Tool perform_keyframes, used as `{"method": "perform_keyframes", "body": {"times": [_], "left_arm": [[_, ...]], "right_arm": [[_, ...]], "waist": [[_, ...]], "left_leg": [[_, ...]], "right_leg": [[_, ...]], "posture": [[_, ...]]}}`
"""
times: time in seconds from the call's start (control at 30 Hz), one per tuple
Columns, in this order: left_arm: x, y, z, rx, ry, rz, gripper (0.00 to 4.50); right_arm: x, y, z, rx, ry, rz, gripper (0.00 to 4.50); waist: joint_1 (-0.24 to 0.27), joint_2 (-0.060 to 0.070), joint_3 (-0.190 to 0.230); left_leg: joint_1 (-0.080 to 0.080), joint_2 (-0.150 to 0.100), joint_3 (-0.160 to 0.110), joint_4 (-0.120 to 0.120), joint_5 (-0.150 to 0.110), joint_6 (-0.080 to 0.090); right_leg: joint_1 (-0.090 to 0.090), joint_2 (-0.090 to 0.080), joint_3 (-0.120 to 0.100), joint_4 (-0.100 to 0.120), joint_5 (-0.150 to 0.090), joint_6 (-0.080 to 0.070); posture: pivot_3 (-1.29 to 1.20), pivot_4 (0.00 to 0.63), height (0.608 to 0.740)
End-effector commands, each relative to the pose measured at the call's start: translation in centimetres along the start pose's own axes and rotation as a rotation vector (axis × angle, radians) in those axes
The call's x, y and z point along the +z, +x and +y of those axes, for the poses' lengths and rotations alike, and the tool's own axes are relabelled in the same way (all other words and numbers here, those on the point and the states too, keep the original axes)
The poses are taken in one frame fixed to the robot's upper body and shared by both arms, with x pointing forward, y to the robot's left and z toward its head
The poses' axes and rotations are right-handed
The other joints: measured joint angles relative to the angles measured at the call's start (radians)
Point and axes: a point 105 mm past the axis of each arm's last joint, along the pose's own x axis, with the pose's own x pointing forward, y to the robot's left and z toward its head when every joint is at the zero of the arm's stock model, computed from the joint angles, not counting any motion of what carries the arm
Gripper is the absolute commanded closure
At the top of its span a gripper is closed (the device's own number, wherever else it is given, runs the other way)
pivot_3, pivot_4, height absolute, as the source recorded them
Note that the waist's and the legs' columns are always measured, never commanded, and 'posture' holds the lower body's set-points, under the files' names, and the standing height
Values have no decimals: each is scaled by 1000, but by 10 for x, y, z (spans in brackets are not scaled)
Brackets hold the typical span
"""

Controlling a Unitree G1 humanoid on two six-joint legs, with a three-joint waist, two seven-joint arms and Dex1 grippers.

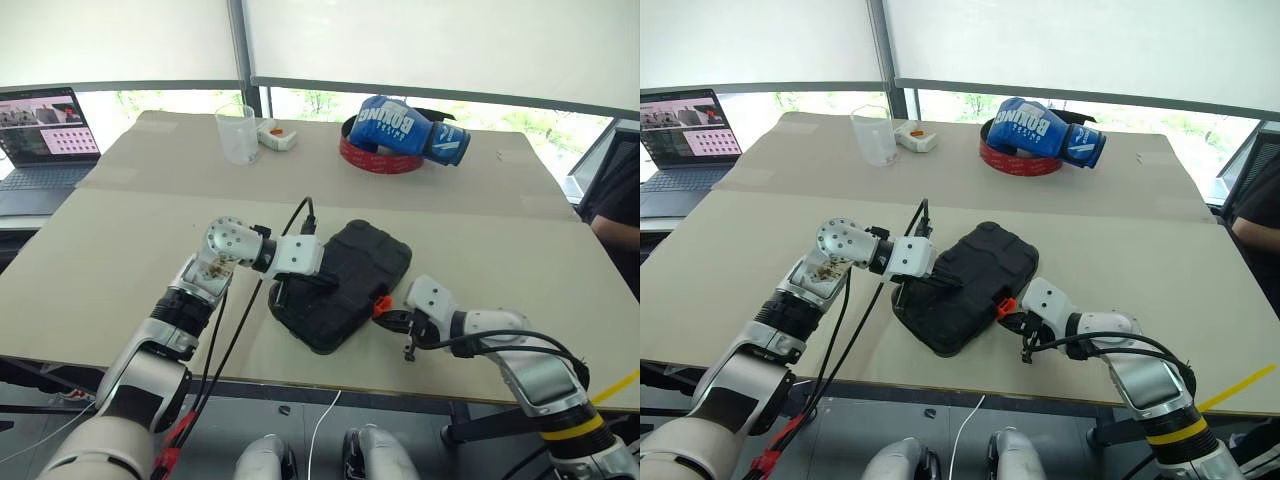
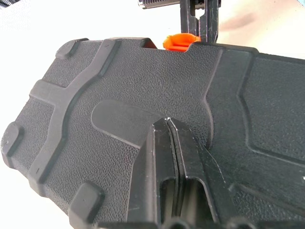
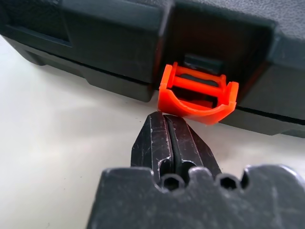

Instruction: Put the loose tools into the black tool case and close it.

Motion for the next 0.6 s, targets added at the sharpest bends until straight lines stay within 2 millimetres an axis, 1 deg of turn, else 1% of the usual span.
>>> {"method": "perform_keyframes", "body": {"times": [0.03, 0.2, 0.3, 0.5, 0.6], "left_arm": [[-22, 6, -20, -80, -1, 94, 4436], [-25, 9, -23, -93, 10, 103, 4436], [-25, 11, -22, -90, 8, 95, 4436], [-25, 15, -21, -88, 4, 89, 4436], [-24, 17, -20, -85, 1, 84, 4436]], "right_arm": [[25, -11, -13, -65, -89, -79, 4500], [35, -23, -19, -64, -158, -72, 4500], [48, -28, -23, -60, -157, -100, 4500], [60, -22, -23, -40, -138, -135, 4500], [59, -20, -22, -34, -141, -127, 4500]], "waist": [[-1, 0, 0], [-2, 2, -1], [-3, 2, -1], [-9, 2, -1], [-10, 3, -2]], "left_leg": [[0, 0, 0, 0, 0, 0], [1, 0, 0, 0, 0, 0], [1, 0, 0, 0, 0, 0], [3, 1, 0, 0, 0, 0], [3, 1, 0, 0, 0, 0]], "right_leg": [[0, 0, 0, 0, 0, 0], [1, 0, 0, 0, 0, 0], [1, 0, 0, 0, 0, 0], [1, 0, 0, 2, 0, 0], [1, -1, 1, 3, 0, 0]], "posture": [[0, 150, 714], [0, 150, 714], [0, 150, 714], [0, 150, 714], [0, 150, 714]]}}
